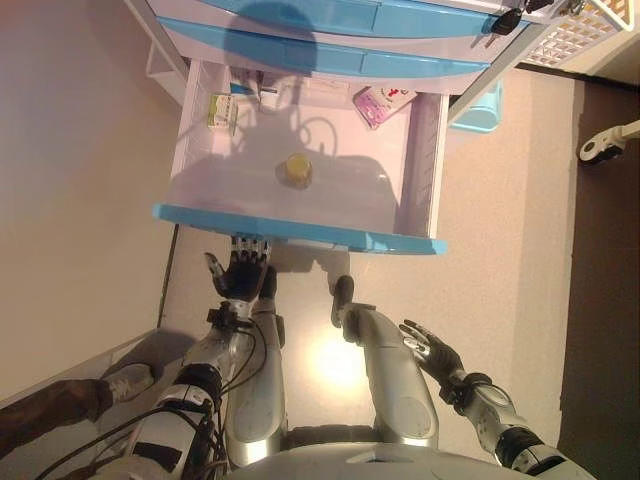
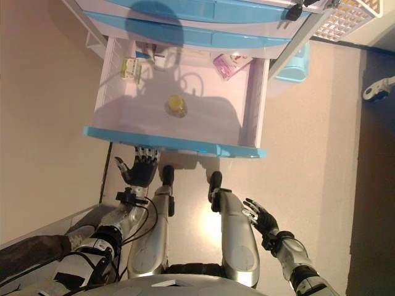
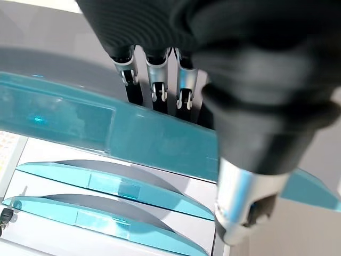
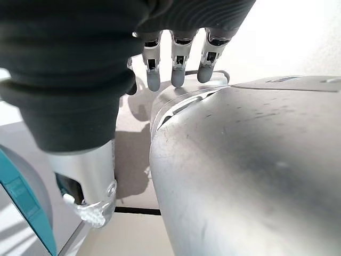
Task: Open the drawer and pick up the medicine
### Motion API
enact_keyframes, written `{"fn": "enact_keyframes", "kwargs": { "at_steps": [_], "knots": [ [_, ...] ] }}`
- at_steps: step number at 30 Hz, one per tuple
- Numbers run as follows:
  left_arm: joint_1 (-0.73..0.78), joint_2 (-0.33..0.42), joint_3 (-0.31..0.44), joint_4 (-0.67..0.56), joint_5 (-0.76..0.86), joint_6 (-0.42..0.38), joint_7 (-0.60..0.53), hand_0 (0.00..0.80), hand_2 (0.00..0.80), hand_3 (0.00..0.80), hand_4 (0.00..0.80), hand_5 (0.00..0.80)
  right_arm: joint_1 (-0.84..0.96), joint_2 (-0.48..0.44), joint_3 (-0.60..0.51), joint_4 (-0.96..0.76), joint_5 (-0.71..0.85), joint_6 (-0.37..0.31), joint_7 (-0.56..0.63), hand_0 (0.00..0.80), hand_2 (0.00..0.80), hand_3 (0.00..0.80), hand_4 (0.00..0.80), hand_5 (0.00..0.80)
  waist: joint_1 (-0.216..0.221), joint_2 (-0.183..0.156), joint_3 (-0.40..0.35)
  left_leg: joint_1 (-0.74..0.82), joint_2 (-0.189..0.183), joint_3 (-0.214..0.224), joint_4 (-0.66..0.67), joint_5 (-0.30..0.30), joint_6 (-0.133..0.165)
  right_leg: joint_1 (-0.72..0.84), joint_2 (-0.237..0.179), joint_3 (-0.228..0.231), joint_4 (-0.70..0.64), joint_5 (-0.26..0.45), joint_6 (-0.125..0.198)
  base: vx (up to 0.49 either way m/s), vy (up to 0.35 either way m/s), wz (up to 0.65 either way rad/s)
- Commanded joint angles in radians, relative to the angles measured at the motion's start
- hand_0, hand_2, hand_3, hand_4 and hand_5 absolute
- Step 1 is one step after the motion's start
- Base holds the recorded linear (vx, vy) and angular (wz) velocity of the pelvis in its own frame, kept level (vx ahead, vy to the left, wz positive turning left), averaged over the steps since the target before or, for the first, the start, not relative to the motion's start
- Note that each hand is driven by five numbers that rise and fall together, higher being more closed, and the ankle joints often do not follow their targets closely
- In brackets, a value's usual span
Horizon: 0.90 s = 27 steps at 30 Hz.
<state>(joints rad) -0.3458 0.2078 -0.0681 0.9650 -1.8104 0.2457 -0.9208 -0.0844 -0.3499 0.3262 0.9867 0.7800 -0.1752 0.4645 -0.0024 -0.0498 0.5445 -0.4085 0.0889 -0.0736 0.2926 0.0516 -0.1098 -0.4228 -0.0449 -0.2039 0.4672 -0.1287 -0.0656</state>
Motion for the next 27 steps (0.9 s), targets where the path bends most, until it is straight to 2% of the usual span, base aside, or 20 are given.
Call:
{"fn": "enact_keyframes", "kwargs": {
  "at_steps": [1, 8, 15, 23, 27],
  "knots": [
    [0.062, 0.048, 0.162, 0.281, -0.161, -0.043, 0.224, 0.0, 0.0, 0.0, 0.0, 0.0, 0.048, 0.033, 0.004, -0.045, -0.03, -0.003, 0.052, 0.0, 0.0, 0.0, 0.0, 0.0, -0.004, -0.065, -0.024, -0.052, -0.032, 0.046, 0.126, -0.099, 0.052, 0.024, -0.028, 0.04, -0.108, 0.08, 0.128, 0.0, 0.0, 0.0],
    [0.048, 0.053, 0.167, 0.293, -0.145, -0.04, 0.257, 0.0, 0.0, 0.0, 0.0, 0.0, 0.048, 0.033, 0.01, -0.057, -0.03, 0.008, 0.048, 0.0, 0.0, 0.0, 0.0, 0.0, -0.007, -0.073, -0.024, -0.08, -0.028, 0.047, 0.143, -0.1, 0.054, -0.001, -0.024, 0.04, -0.093, 0.081, 0.125, 0.0, 0.0, 0.0],
    [0.022, 0.063, 0.17, 0.32, -0.162, -0.037, 0.405, 0.0, 0.0, 0.0, 0.0, 0.0, 0.044, 0.042, 0.019, -0.053, -0.023, 0.002, 0.058, 0.0, 0.0, 0.0, 0.0, 0.0, -0.009, -0.095, -0.024, -0.119, -0.025, 0.045, 0.163, -0.107, 0.056, -0.034, -0.015, 0.041, -0.09, 0.093, 0.13, -0.001, -0.001, 0.0],
    [0.002, 0.062, 0.196, 0.355, -0.162, -0.05, 0.52, 0.0, 0.0, 0.0, 0.0, 0.0, 0.038, 0.049, 0.026, -0.052, -0.032, -0.001, 0.059, 0.0, 0.0, 0.0, 0.0, 0.0, -0.013, -0.108, -0.024, -0.146, -0.026, 0.039, 0.184, -0.115, 0.057, -0.056, -0.01, 0.043, -0.085, 0.1, 0.131, 0.0, 0.001, 0.0],
    [-0.001, 0.071, 0.175, 0.353, -0.162, -0.052, 0.548, 0.0, 0.0, 0.0, 0.0, 0.0, 0.04, 0.048, 0.028, -0.054, -0.026, -0.002, 0.062, 0.0, 0.0, 0.0, 0.0, 0.0, -0.012, -0.111, -0.024, -0.151, -0.028, 0.038, 0.186, -0.116, 0.058, -0.06, -0.008, 0.042, -0.085, 0.101, 0.131, 0.0, 0.0, 0.0]
  ]
}}
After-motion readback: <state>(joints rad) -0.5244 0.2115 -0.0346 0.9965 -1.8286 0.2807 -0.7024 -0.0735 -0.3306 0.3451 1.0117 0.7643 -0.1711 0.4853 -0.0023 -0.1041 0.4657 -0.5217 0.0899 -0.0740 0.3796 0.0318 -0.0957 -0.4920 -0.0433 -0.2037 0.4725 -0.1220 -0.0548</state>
